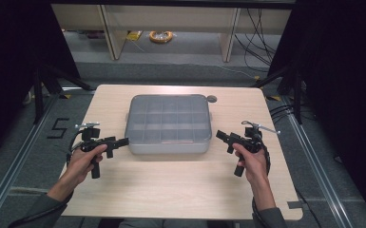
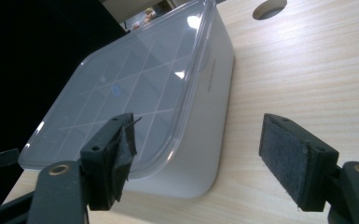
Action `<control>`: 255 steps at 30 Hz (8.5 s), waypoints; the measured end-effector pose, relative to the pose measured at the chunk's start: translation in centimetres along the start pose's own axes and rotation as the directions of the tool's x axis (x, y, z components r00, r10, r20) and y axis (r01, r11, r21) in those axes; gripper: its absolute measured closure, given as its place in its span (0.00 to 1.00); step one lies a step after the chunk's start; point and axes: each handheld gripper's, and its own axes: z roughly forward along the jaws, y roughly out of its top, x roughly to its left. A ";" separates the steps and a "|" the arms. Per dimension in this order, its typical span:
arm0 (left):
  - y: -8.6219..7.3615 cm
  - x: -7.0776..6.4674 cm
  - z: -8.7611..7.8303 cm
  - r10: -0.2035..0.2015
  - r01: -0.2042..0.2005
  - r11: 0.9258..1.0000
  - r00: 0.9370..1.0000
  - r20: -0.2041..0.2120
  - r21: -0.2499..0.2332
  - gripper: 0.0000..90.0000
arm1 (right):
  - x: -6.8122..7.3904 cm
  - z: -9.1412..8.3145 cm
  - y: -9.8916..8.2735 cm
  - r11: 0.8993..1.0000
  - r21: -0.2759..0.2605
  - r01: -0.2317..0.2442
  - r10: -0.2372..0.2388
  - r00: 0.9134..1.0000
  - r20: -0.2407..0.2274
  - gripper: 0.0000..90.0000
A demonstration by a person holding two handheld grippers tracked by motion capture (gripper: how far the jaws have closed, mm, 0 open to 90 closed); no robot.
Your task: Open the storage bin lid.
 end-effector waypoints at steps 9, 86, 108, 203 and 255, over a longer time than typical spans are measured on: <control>1.0 0.1 0.8 -0.013 0.013 1.000 1.000 -0.003 -0.003 0.23 | 0.1 1.2 0.7 1.000 -0.008 0.006 -0.006 1.000 -0.013 0.31; 7.1 1.4 3.7 -0.058 0.057 0.993 0.998 -0.002 -0.101 0.67 | 2.6 6.3 4.4 0.987 -0.084 -0.138 0.133 0.989 -0.068 0.79; 2.4 -2.4 -3.0 0.079 -0.065 0.988 0.993 0.090 -0.140 0.71 | 4.4 -0.1 1.2 0.994 -0.104 -0.034 0.021 0.992 -0.123 0.77; -12.9 -3.1 -4.5 0.113 -0.113 0.978 0.994 0.013 0.173 0.65 | 2.7 -4.9 -14.7 0.988 0.151 0.015 -0.022 0.999 0.044 0.66; -11.5 -2.1 -4.3 0.059 -0.058 0.990 0.998 -0.007 0.125 0.42 | 2.4 -4.3 -13.4 0.991 0.123 0.043 -0.052 0.997 0.065 0.46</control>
